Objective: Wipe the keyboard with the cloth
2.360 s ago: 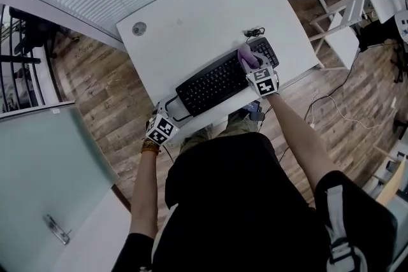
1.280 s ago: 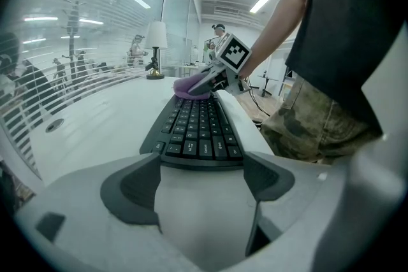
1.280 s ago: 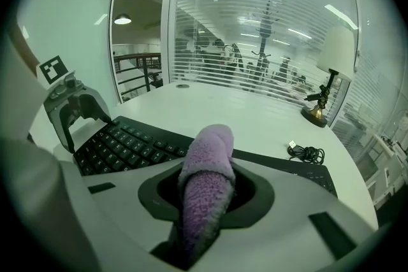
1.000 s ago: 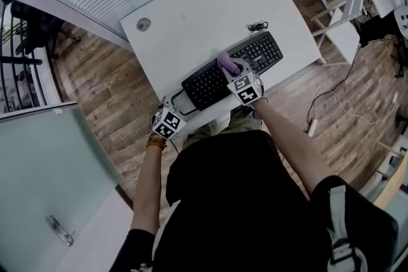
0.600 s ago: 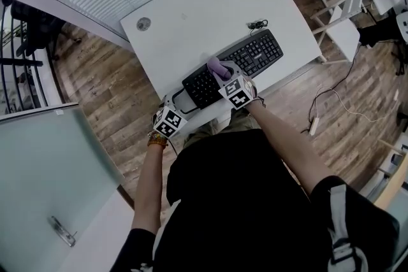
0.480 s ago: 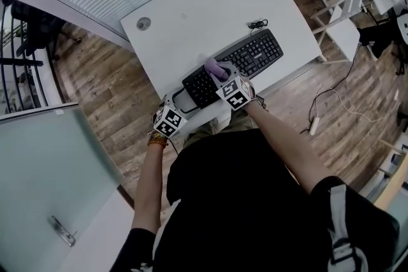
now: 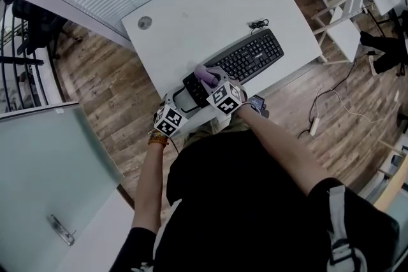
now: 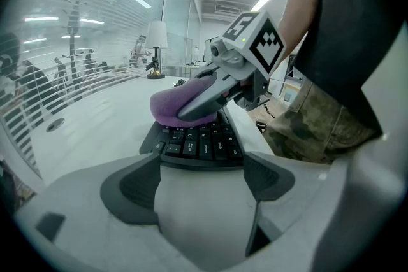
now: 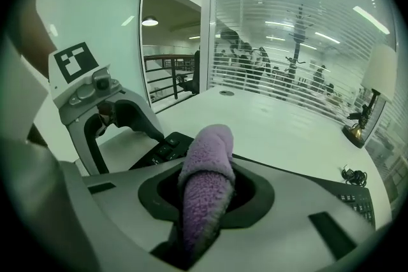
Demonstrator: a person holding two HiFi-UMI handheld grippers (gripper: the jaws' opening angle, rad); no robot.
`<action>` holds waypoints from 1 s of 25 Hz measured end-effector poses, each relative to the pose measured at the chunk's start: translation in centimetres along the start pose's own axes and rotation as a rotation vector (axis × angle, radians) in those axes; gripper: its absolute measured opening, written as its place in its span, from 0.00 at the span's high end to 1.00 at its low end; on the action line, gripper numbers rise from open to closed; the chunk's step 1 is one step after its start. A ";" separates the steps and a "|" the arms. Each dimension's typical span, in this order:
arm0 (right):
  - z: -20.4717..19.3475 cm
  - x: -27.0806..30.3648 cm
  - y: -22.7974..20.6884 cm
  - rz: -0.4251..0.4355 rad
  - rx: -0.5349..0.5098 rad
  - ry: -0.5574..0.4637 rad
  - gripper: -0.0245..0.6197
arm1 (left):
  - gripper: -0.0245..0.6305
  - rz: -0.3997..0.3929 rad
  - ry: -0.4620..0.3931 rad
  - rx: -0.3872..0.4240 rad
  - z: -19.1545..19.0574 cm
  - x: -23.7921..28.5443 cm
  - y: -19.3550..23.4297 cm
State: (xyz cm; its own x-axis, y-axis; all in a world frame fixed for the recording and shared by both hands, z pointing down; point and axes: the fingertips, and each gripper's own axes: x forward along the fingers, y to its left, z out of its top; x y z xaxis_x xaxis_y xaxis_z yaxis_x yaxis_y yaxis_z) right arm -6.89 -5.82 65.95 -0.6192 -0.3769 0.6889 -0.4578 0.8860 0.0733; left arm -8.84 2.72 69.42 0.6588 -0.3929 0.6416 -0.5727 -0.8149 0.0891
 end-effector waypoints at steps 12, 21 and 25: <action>1.3 0.8 3.9 0.131 -0.083 -0.022 0.82 | 0.35 -0.002 0.001 0.001 0.0 0.0 -0.1; 1.6 1.2 6.4 0.259 -0.199 -0.019 0.82 | 0.35 0.001 0.001 -0.003 -0.2 -0.1 0.0; 1.9 0.9 5.7 0.287 -0.164 -0.039 0.79 | 0.35 0.002 0.002 -0.004 -0.2 0.0 0.1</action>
State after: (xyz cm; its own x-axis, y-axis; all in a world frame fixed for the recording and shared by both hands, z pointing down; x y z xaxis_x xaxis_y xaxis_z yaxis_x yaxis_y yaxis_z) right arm -11.32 -1.62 65.60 -0.7335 -0.1127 0.6703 -0.1544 0.9880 -0.0028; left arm -8.94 2.71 69.57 0.6568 -0.3936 0.6432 -0.5757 -0.8127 0.0906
